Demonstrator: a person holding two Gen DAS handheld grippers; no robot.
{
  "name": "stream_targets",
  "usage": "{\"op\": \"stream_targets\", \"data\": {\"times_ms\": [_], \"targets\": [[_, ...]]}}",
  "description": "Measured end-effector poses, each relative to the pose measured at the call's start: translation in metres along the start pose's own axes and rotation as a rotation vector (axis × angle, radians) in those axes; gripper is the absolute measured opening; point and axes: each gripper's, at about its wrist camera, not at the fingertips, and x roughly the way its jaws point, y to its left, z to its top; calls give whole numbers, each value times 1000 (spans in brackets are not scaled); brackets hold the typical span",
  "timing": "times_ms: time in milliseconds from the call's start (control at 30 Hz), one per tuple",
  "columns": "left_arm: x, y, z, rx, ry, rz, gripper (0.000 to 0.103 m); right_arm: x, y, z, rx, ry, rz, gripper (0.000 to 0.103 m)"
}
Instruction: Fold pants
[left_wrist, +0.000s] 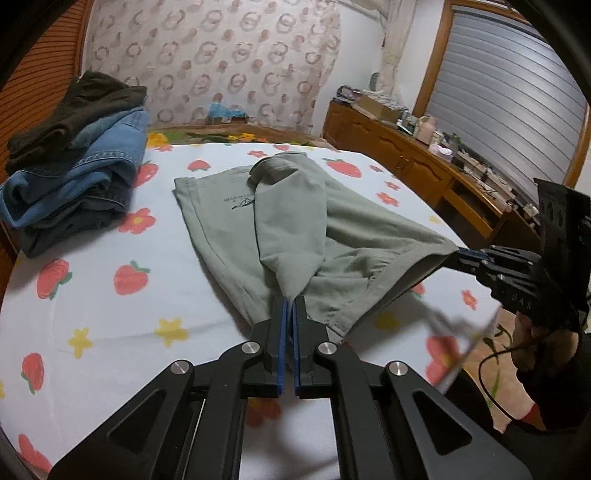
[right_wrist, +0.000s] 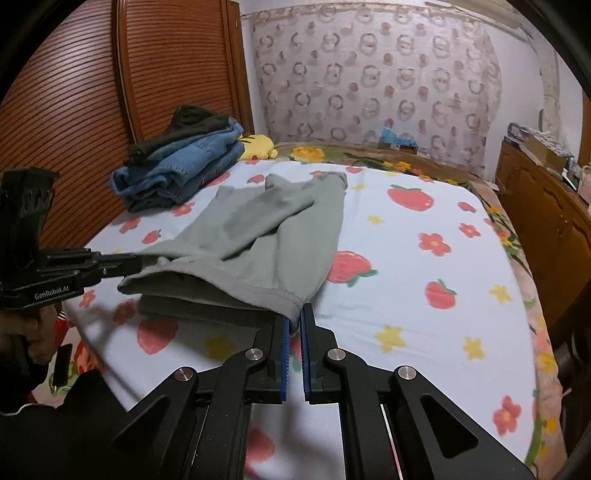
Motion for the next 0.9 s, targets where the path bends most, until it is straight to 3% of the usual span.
{"op": "stream_targets", "data": {"times_ms": [500,733,900], "targets": [[-5,-12,-28,2,49,-22,3,-7,-11,-18,72,43,40,5],[-14,-1,-22,-19,9,5,4,-14,-6,-18,50,39,47,11],[-20,2,-14,-26,-9,8,14,-27,-6,-17,34,9,45,12]]}}
